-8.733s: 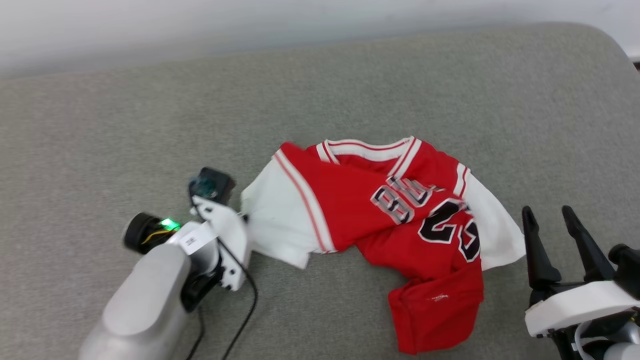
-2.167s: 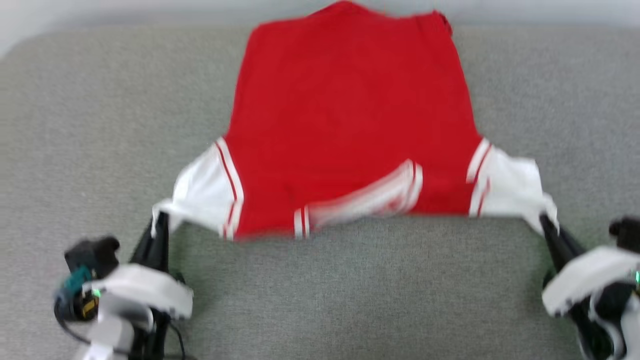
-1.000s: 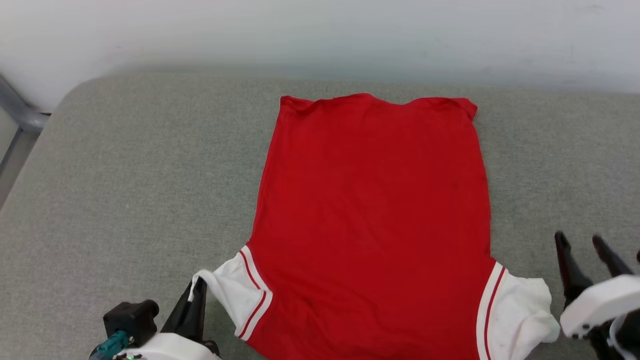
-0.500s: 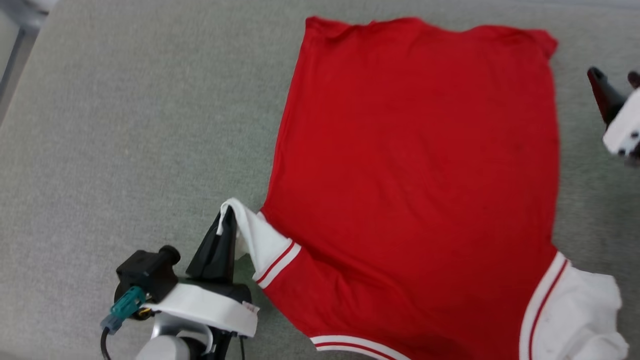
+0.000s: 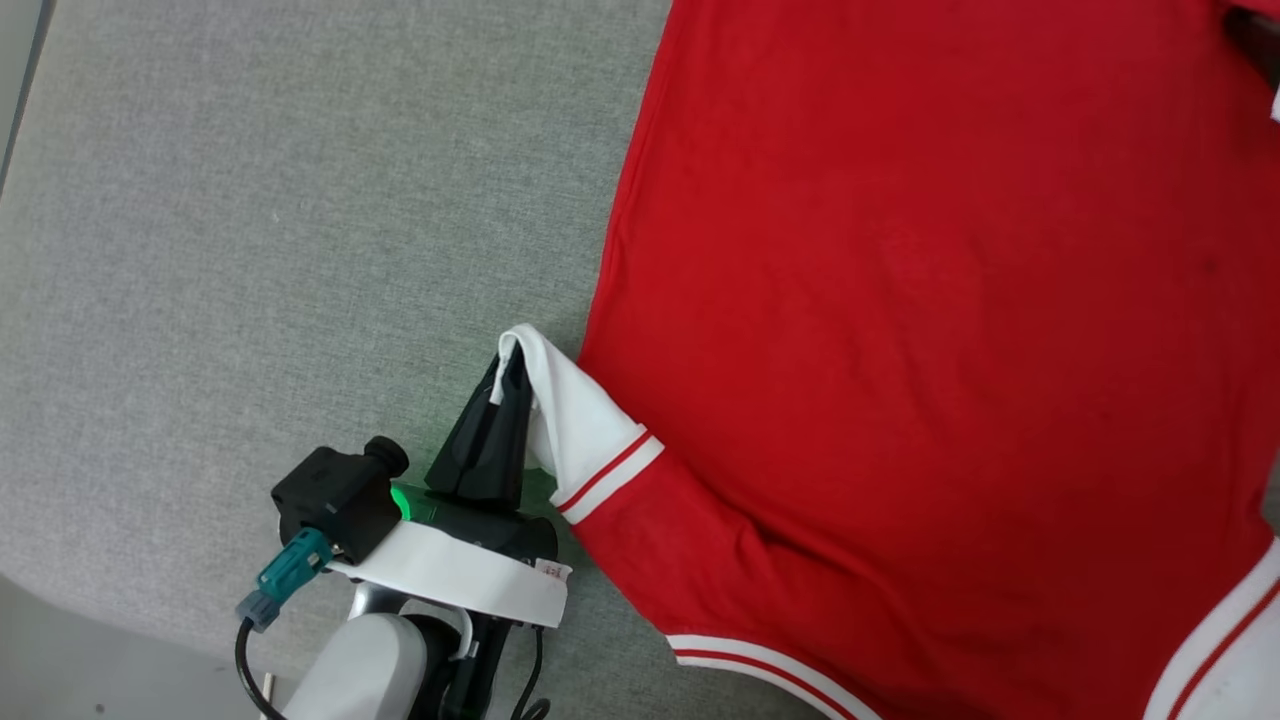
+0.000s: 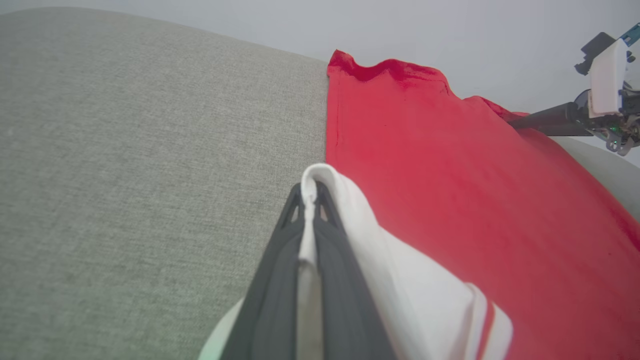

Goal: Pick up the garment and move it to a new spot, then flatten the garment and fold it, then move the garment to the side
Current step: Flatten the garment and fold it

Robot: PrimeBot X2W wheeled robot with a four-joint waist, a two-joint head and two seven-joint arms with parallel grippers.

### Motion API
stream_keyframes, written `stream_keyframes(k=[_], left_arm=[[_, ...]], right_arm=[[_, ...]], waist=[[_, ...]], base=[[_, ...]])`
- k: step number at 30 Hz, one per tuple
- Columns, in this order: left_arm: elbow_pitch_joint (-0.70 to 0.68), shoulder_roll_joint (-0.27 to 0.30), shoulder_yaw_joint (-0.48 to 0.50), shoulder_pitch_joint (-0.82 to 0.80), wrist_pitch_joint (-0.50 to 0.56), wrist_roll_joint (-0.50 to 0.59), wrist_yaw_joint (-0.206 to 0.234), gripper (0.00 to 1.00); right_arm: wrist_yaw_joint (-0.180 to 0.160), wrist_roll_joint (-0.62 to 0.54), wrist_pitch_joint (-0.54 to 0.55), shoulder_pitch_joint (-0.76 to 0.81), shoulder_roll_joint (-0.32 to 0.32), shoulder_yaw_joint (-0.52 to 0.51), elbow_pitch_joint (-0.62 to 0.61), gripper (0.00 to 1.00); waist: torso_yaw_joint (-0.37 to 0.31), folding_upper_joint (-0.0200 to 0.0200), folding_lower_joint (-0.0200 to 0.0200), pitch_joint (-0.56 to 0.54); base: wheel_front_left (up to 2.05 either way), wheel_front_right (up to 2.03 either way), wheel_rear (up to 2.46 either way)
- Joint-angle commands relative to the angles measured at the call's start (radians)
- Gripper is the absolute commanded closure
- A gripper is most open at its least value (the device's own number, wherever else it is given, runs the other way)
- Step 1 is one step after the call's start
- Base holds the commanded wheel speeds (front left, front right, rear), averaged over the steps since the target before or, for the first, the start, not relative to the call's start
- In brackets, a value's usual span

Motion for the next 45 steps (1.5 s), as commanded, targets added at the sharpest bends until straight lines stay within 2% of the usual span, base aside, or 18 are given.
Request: stream_keyframes(k=[1,3,4,5,6,7,13,16,20,25,30,33,38,45], left_arm=[[0.009,-0.006,0.001,-0.011,-0.007,0.002,-0.006,1.00],[0.019,-0.007,0.003,-0.012,-0.012,0.002,-0.010,1.00],[0.024,-0.010,0.004,-0.010,-0.012,0.000,-0.011,1.00],[0.027,-0.011,0.005,-0.009,-0.014,-0.001,-0.013,1.00],[0.030,-0.012,0.006,-0.007,-0.015,-0.001,-0.013,1.00],[0.035,-0.013,0.006,-0.004,-0.016,-0.002,-0.014,1.00],[0.059,-0.008,0.010,0.017,-0.020,-0.006,-0.015,1.00],[0.083,0.002,0.019,0.031,-0.018,-0.015,-0.010,1.00],[0.102,0.011,0.029,0.052,-0.010,-0.020,-0.001,1.00],[0.122,0.036,0.047,0.094,0.011,-0.035,0.022,1.00],[0.115,0.060,0.066,0.140,0.040,-0.046,0.047,1.00],[0.109,0.074,0.075,0.178,0.060,-0.054,0.066,1.00],[0.094,0.098,0.087,0.231,0.092,-0.063,0.091,1.00],[0.101,0.121,0.092,0.282,0.131,-0.082,0.100,1.00]], right_arm=[[0.000,-0.014,0.046,0.016,0.000,0.006,0.063,0.00],[0.000,-0.016,0.110,0.036,0.012,-0.006,0.126,0.00],[0.000,-0.022,0.144,0.049,0.016,-0.009,0.152,0.05],[0.000,-0.026,0.166,0.055,0.019,-0.018,0.170,0.61],[0.000,-0.028,0.182,0.056,0.023,-0.026,0.182,0.84],[-0.001,-0.033,0.188,0.054,0.026,-0.030,0.186,1.00],[-0.001,-0.043,0.156,0.023,-0.001,-0.026,0.146,1.00],[-0.001,-0.029,0.126,0.022,-0.047,0.021,0.083,1.00],[-0.001,0.007,0.118,0.058,-0.077,0.060,0.024,1.00],[-0.001,0.090,0.108,0.207,-0.135,0.081,-0.094,1.00],[-0.001,0.165,0.103,0.421,-0.170,0.018,-0.234,1.00],[-0.001,0.185,0.095,0.573,-0.154,-0.043,-0.320,1.00],[-0.001,0.189,0.089,0.844,-0.090,-0.168,-0.482,1.00],[-0.001,0.180,0.068,1.175,0.096,-0.324,-0.672,1.00]], waist=[[0.019,0.0000,-0.0002,0.019],[0.022,0.0000,-0.0002,0.020],[0.024,0.0000,-0.0002,0.020],[0.025,0.0000,-0.0002,0.019],[0.026,0.0000,-0.0002,0.018],[0.027,0.0000,-0.0002,0.015],[0.019,0.0000,-0.0002,-0.025],[0.000,0.0000,-0.0002,-0.080],[-0.023,0.0000,-0.0002,-0.135],[-0.064,0.0000,-0.0002,-0.232],[-0.110,0.0000,-0.0002,-0.318],[-0.138,0.0000,-0.0002,-0.372],[-0.178,0.0000,-0.0002,-0.434],[-0.218,0.0000,-0.0002,-0.475]], base=[[0.00,0.00,0.00],[0.00,0.00,0.00],[0.00,0.00,0.00],[0.00,0.00,0.00],[0.00,0.00,0.00],[0.00,0.00,0.00],[0.00,0.00,0.00],[0.00,0.00,0.00],[0.00,0.00,0.00],[0.00,0.00,0.00],[0.00,0.00,0.00],[0.00,0.00,0.00],[0.00,0.00,0.00],[0.00,0.00,0.00]])
